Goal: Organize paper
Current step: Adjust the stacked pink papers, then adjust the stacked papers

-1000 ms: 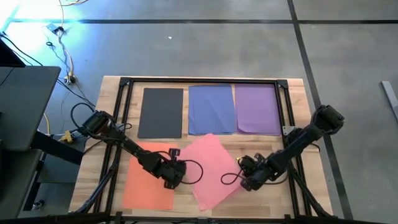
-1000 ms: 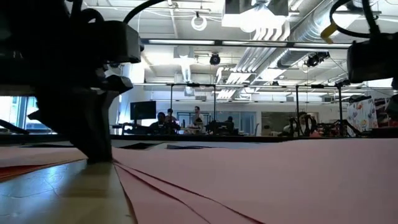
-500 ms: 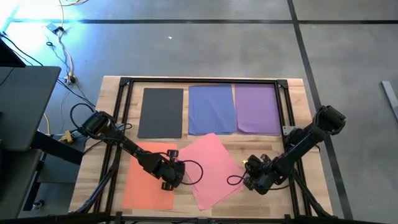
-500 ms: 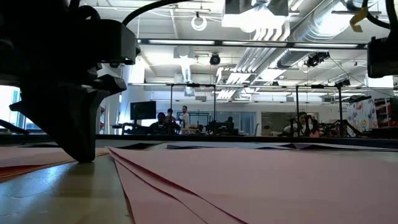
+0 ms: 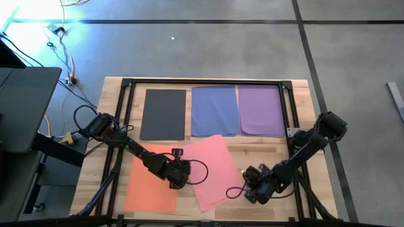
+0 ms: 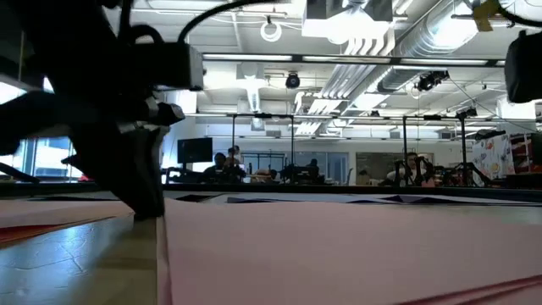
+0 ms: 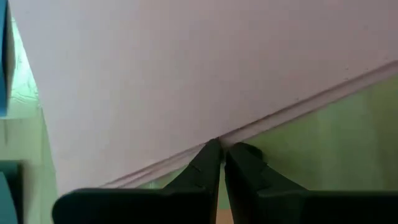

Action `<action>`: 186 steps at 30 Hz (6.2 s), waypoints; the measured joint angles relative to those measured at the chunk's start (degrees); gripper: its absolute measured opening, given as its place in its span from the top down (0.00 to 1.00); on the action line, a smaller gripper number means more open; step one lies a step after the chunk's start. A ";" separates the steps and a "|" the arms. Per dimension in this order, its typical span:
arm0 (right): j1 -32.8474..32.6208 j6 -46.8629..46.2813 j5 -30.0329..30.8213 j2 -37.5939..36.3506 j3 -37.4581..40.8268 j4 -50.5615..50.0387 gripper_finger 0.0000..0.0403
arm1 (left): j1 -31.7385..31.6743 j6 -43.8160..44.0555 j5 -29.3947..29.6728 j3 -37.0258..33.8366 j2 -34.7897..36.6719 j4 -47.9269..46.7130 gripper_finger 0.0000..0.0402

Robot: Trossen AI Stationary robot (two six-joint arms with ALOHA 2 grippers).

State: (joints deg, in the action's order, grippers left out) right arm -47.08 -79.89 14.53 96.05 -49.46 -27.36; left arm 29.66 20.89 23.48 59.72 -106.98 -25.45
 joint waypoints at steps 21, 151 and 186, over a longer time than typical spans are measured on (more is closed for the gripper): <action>-0.33 2.37 1.29 6.34 -5.52 -0.08 1.00 | -0.03 0.53 -4.27 1.12 -0.55 -1.48 1.00; 48.44 47.94 11.87 -9.11 7.22 5.33 1.00 | -23.07 9.15 16.94 6.87 -0.61 -12.96 1.00; 49.93 55.39 5.30 0.39 7.11 15.12 1.00 | -24.60 2.30 7.65 4.71 -1.66 -4.00 1.00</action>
State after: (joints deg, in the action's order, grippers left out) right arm 2.85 -24.49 19.83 96.44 -42.35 -12.25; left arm 5.06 23.19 31.13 64.43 -108.64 -29.45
